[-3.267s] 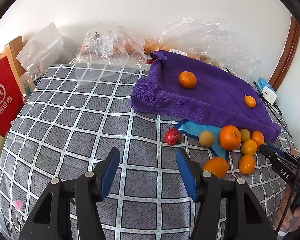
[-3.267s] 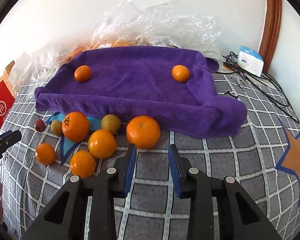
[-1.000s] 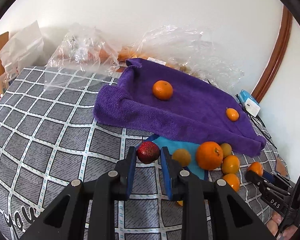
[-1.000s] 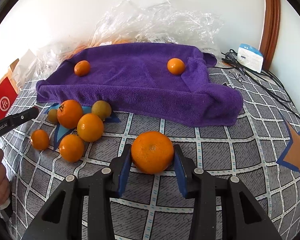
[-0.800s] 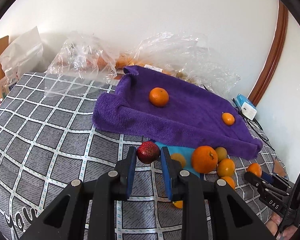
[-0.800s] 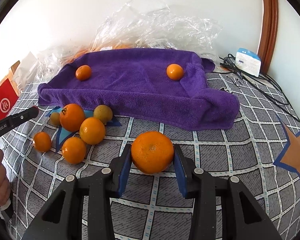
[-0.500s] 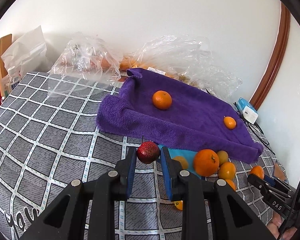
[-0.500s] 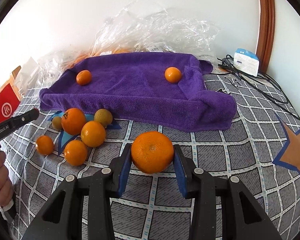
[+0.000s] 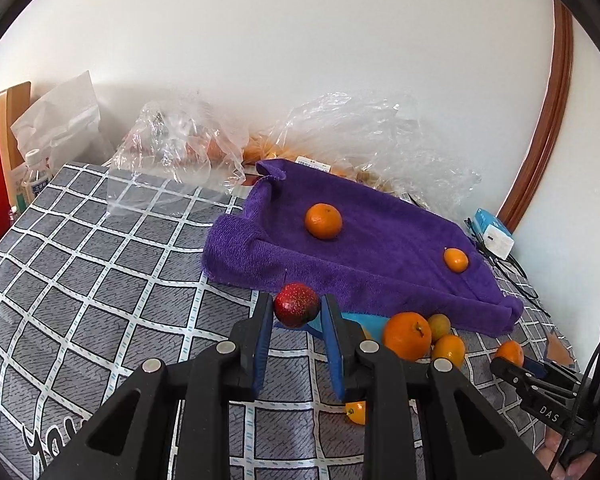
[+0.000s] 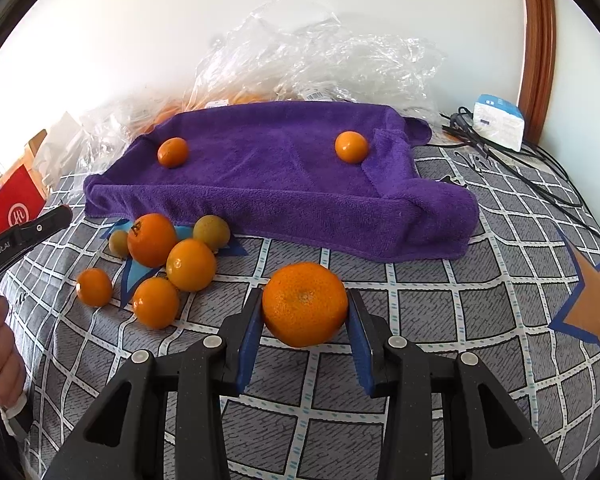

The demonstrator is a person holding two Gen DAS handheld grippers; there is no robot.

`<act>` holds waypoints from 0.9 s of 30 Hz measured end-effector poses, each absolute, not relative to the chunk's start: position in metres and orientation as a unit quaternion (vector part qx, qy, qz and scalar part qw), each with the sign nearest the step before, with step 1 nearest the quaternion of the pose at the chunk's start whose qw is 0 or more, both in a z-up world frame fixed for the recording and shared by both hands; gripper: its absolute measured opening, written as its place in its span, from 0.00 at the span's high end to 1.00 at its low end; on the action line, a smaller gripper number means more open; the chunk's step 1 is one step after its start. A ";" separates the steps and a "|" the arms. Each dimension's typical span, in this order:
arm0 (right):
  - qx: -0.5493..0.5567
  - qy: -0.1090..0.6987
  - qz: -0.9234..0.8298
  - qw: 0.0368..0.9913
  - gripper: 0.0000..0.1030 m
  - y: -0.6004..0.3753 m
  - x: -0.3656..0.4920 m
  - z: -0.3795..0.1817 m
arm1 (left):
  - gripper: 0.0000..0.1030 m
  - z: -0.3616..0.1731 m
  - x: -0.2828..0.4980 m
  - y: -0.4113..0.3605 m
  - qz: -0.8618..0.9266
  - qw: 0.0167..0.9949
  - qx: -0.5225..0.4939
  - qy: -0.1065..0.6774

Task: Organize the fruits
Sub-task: 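Lift the strawberry with the left gripper while the right gripper grasps another orange, then carry the strawberry and orange over the towel with both grippers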

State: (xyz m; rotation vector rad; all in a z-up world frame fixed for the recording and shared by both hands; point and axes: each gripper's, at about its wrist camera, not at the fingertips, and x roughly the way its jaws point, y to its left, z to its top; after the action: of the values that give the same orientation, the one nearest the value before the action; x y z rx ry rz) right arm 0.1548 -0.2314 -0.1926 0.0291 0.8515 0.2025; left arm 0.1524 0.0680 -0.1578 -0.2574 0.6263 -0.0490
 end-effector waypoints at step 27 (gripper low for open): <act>0.047 0.342 0.073 0.936 0.61 -0.250 0.194 -0.116 | 0.77 -0.076 0.182 0.079 0.039 0.956 -0.102 0.273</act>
State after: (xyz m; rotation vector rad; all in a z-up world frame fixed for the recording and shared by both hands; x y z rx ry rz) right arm 0.1940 -0.2505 -0.1157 0.0962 0.6988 0.1496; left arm 0.1822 0.0786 -0.0763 -0.2069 0.5535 0.0797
